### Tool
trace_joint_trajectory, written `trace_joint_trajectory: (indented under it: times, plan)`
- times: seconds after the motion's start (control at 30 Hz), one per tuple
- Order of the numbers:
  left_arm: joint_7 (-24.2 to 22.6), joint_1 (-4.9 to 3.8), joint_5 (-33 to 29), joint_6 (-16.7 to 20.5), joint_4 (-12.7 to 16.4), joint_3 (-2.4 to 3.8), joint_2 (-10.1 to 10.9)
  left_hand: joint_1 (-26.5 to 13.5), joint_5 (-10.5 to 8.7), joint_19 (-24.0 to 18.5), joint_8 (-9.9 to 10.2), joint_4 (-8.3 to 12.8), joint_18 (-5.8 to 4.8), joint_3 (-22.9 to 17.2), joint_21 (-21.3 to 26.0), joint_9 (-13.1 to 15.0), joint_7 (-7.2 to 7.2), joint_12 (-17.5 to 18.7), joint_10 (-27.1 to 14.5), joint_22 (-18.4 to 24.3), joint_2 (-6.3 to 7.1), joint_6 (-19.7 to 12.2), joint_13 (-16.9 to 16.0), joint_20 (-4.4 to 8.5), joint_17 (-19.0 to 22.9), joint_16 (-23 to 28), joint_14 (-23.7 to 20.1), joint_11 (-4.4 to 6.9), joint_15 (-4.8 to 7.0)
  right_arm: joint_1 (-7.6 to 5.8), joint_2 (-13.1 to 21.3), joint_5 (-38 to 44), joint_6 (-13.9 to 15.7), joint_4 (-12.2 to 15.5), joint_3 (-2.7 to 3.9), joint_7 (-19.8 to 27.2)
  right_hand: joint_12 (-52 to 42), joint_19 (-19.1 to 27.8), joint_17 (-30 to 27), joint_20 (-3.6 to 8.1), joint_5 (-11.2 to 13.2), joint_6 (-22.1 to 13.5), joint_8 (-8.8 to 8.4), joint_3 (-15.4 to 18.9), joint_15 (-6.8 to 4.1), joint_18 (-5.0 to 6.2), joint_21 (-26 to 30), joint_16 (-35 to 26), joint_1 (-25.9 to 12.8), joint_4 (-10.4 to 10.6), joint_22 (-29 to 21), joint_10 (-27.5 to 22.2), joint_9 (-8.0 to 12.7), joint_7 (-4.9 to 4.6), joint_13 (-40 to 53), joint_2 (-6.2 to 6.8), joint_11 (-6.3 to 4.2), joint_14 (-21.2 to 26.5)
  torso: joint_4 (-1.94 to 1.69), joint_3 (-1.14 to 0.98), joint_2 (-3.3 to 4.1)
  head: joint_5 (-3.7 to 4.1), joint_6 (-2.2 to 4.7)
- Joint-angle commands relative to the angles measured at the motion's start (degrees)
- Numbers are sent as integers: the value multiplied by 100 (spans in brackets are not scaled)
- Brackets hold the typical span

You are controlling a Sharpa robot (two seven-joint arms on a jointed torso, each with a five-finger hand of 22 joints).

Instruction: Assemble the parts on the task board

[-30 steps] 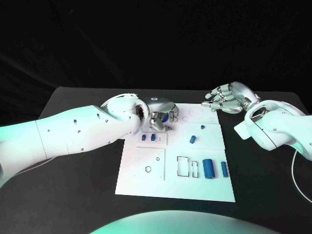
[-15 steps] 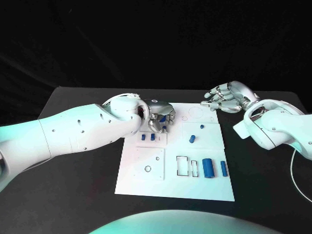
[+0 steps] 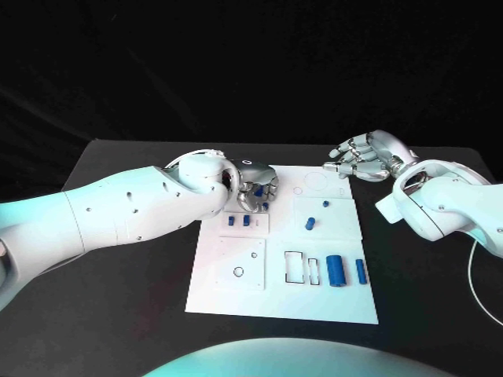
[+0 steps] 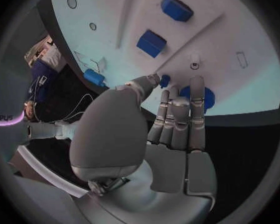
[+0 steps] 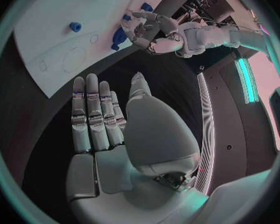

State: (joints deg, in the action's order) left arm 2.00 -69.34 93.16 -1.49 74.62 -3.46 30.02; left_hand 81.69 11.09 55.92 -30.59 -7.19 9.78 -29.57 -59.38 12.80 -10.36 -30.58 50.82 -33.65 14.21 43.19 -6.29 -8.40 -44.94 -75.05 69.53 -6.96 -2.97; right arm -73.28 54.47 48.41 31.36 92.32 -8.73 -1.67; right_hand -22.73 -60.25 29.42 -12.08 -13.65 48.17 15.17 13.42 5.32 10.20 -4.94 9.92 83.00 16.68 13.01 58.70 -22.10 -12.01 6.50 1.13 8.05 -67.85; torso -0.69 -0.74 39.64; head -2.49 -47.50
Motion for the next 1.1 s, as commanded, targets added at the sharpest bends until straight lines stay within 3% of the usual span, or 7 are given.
trace_joint_trajectory:
  times: [0.03, 0.4, 1.1]
  plan:
    - [77, 0, -2, -221, -39, 2, -34, 33, -5, 11, 12, 12, 85, -67, -49, -14, 2, 15, 74, -17, -45, 75, 5, 14, 14, -44, 27, 5, 20, 2, -5, 19, -16, 13, 0, 55, 37, 39, -6, -4, -1, -1, -31, 45, 12, 27, 38, -39, -67, 3, -7, -4, 9, -32, -8, -2, 39, 40, -4, -2, -1, 2, -5]
    - [32, 1, -83, -234, -202, 2, -138, 85, -12, -7, 26, 75, 82, -221, -146, -44, 30, 12, 182, -78, -110, 206, 18, 32, -5, -137, 70, 35, 51, 2, -22, 17, -24, 12, 0, 52, 38, 40, -16, -9, -1, 10, -43, 43, 14, 29, 43, -49, -111, 5, -19, 0, 13, -31, -30, -31, 40, 37, 2, -6, -3, -18, 0]
    - [-7, 1, -171, -332, -222, -5, -168, 41, -28, -40, 65, 95, 82, -285, -211, -74, 61, 44, 252, -122, -113, 282, 39, 38, -47, -224, 116, 63, 71, 2, -37, 16, -38, 3, 0, 36, 39, 40, -22, -11, -1, 18, -48, 44, 14, 30, 46, -54, -140, 5, -27, 3, 15, -30, -44, -44, 39, 36, 0, -2, -5, -26, -19]
